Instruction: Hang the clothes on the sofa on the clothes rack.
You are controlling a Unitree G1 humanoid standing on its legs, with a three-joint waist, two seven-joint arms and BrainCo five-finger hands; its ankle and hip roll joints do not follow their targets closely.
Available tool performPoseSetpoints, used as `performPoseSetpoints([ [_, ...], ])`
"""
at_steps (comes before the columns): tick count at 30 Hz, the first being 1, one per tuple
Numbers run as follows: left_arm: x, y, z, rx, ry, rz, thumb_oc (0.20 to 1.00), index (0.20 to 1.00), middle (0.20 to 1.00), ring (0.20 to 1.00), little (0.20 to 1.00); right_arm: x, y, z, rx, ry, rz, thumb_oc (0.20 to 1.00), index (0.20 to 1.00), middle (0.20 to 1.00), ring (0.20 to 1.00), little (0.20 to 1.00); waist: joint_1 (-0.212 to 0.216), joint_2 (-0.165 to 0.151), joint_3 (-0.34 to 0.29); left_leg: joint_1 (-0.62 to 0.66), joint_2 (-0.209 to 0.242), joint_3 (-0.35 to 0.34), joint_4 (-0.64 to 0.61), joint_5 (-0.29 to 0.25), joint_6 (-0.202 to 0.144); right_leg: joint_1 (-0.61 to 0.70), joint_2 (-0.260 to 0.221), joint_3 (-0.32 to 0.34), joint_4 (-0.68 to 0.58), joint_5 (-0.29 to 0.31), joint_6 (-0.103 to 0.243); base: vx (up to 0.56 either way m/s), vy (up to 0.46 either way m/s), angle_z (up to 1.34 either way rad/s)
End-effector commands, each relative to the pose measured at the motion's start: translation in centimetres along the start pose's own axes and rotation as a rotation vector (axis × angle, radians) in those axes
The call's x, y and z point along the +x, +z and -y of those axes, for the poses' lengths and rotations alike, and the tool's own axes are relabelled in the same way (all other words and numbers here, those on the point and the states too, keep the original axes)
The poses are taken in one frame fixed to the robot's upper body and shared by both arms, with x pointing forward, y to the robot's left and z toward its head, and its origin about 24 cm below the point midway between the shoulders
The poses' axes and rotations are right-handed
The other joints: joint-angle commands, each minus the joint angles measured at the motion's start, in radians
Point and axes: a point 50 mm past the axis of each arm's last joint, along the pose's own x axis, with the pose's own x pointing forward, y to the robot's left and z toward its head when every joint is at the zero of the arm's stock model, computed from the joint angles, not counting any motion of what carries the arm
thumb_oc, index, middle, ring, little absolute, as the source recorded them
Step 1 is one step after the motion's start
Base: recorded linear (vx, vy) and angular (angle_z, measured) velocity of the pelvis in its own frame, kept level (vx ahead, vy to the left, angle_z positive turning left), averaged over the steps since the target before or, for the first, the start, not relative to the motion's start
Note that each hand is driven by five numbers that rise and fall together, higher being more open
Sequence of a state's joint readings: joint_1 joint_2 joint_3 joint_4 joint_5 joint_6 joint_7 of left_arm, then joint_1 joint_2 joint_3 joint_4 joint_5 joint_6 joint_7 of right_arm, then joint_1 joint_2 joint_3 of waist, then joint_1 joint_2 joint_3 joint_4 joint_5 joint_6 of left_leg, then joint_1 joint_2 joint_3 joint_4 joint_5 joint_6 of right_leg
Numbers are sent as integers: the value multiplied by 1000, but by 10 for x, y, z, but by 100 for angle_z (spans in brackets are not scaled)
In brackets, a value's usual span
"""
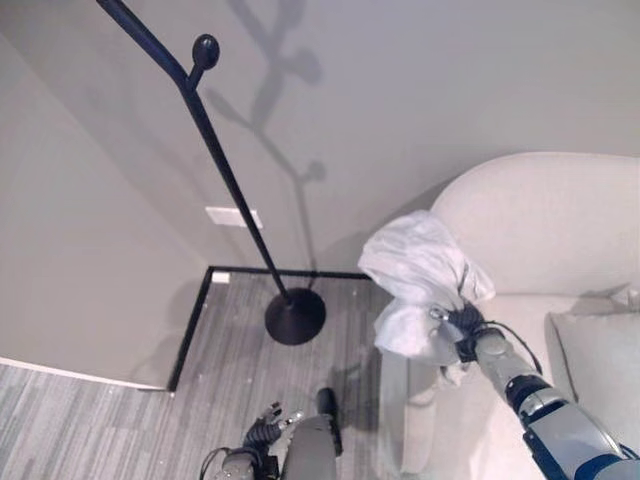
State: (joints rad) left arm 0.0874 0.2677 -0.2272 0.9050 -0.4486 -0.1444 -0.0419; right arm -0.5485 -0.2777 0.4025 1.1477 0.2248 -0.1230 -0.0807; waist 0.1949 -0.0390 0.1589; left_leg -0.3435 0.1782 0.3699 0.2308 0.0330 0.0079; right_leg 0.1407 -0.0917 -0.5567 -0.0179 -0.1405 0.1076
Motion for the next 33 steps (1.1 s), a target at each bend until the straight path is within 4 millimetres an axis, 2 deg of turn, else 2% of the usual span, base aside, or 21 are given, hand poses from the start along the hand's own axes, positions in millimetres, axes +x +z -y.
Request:
performPoseSetpoints([
  [1, 1, 3, 8, 84, -25, 24, 1000, 1000, 1000, 1000, 1000, -4, 1, -50, -91, 176, 13, 200, 200, 200, 200, 200, 60, 2, -5, -35, 96, -59, -18, 65, -103, -17, -102, 20, 65, 15, 8, 0, 0, 0],
  [5, 0, 0, 8, 106, -23, 16, 1000, 1000, 1000, 1000, 1000, -8, -12, -38, -54, 139, -10, 200, 200, 200, 200, 200, 34, -11, -10, -5, 117, -50, -10, 61, -107, -3, -95, 38, 64, 7, 3, -3, -33, -7],
  [6, -1, -3, 5, 109, -14, 2, 1000, 1000, 1000, 1000, 1000, -11, -19, -28, -27, 107, -20, 200, 200, 200, 200, 200, 19, -18, -14, 10, 126, -46, -12, 62, -110, 10, -91, 46, 59, 4, 1, 1, -35, -5],
  [8, -2, -5, 4, 105, -5, -5, 1000, 1000, 1000, 1000, 1000, -12, -21, -22, -15, 90, -18, 200, 200, 200, 200, 200, 14, -20, -16, 17, 128, -45, -14, 64, -111, 16, -88, 49, 55, 2, 0, -5, -19, -1],
  [9, -3, -11, -1, 71, 27, -29, 1000, 1000, 1000, 1000, 1000, -15, -20, -5, 19, 42, 17, 200, 200, 200, 200, 200, -8, -26, -23, 33, 136, -37, -21, 69, -114, 22, -84, 55, 52, 0, -1, 0, 0, 0],
  [10, -3, -12, -1, 71, 26, -29, 1000, 1000, 1000, 1000, 1000, -15, -21, -5, 19, 42, 16, 200, 200, 200, 200, 200, -7, -25, -23, 34, 136, -36, -23, 69, -114, 23, -84, 55, 52, 1, -1, -15, -9, -4],
  [13, -5, -17, -6, -4, 76, -44, 1000, 1000, 1000, 1000, 1000, -25, -7, 29, 24, -52, 135, 200, 200, 200, 200, 200, -40, -28, -34, 65, 145, -16, -41, 76, -118, 28, -83, 70, 49, 0, 0, -26, 5, -17],
  [15, -4, -16, -6, -34, 93, -38, 1000, 1000, 1000, 1000, 1000, -37, 4, 52, 16, -113, 233, 200, 200, 200, 200, 200, -65, -30, -45, 86, 149, -3, -54, 80, -119, 33, -84, 78, 48, 0, 0, -27, 10, -23],
  [16, -4, -12, -5, -39, 89, -17, 1000, 1000, 1000, 1000, 1000, -48, 14, 70, 1, -166, 312, 200, 200, 200, 200, 200, -82, -31, -56, 103, 151, 6, -64, 82, -119, 38, -86, 83, 48, 0, 1, -15, 14, -14],
  [18, -3, -11, -5, -37, 92, -13, 1000, 1000, 1000, 1000, 1000, -54, 20, 78, -5, -189, 349, 200, 200, 200, 200, 200, -88, -31, -62, 115, 151, 14, -72, 83, -119, 41, -88, 84, 48, -1, 2, -11, 6, -15],
  [20, -1, -1, -4, -46, 84, 24, 1000, 1000, 1000, 1000, 1000, -68, 36, 94, -22, -236, 443, 200, 200, 200, 200, 200, -103, -32, -73, 132, 153, 22, -81, 86, -119, 47, -90, 88, 47, -1, 3, -13, 6, -14],
  [22, 2, 16, 0, -43, 65, 95, 1000, 1000, 1000, 1000, 1000, -81, 54, 108, -45, -284, 540, 200, 200, 200, 200, 200, -117, -31, -84, 152, 152, 35, -93, 90, -119, 54, -92, 91, 48, -1, 4, -10, 12, -19],
  [23, 3, 34, 3, -44, 43, 166, 1000, 1000, 1000, 1000, 1000, -87, 67, 115, -80, -313, 595, 200, 200, 200, 200, 200, -123, -31, -94, 165, 151, 42, -107, 94, -117, 58, -93, 92, 46, 0, 5, -6, 11, -21],
  [24, 3, 34, 3, -45, 43, 166, 1000, 1000, 1000, 1000, 1000, -87, 67, 115, -81, -314, 595, 200, 200, 200, 200, 200, -123, -30, -93, 167, 150, 43, -108, 95, -117, 59, -94, 93, 46, 0, 5, -19, 21, -18],
  [25, 4, 48, 7, -48, 27, 218, 1000, 1000, 1000, 1000, 1000, -90, 78, 120, -101, -331, 633, 200, 200, 200, 200, 200, -129, -30, -103, 175, 150, 49, -120, 103, -119, 62, -94, 92, 45, 1, 6, -19, 16, -5],
  [27, 4, 54, 10, -52, 17, 241, 1000, 1000, 1000, 1000, 1000, -90, 81, 119, -104, -322, 645, 200, 200, 200, 200, 200, -131, -31, -106, 180, 150, 52, -129, 108, -119, 65, -95, 91, 44, 3, 6, -13, 17, -4],
  [28, 6, 64, 17, -69, -7, 275, 1000, 1000, 1000, 1000, 1000, -84, 80, 112, -104, -279, 622, 360, 360, 360, 360, 360, -134, -33, -112, 187, 149, 57, -139, 111, -118, 66, -95, 88, 44, 6, 7, -6, 14, -6],
  [29, 6, 64, 16, -70, -7, 276, 1000, 1000, 1000, 1000, 1000, -83, 81, 111, -105, -278, 623, 507, 507, 507, 507, 507, -135, -34, -112, 188, 148, 58, -140, 112, -118, 66, -95, 88, 44, 7, 7, -4, 18, -5],
  [30, 6, 67, 19, -69, -20, 283, 1000, 1000, 1000, 1000, 1000, -81, 79, 106, -113, -251, 609, 1000, 1000, 1000, 1000, 1000, -137, -35, -112, 191, 148, 60, -142, 112, -117, 67, -95, 88, 44, 8, 7, 0, 0, 0],
  [33, 5, 64, 27, -54, -60, 273, 1000, 1000, 1000, 1000, 1000, -66, 65, 85, -102, -168, 522, 1000, 1000, 1000, 1000, 1000, -130, -37, -107, 193, 147, 62, -145, 114, -115, 65, -96, 84, 45, 14, 7, 3, 6, -2],
])
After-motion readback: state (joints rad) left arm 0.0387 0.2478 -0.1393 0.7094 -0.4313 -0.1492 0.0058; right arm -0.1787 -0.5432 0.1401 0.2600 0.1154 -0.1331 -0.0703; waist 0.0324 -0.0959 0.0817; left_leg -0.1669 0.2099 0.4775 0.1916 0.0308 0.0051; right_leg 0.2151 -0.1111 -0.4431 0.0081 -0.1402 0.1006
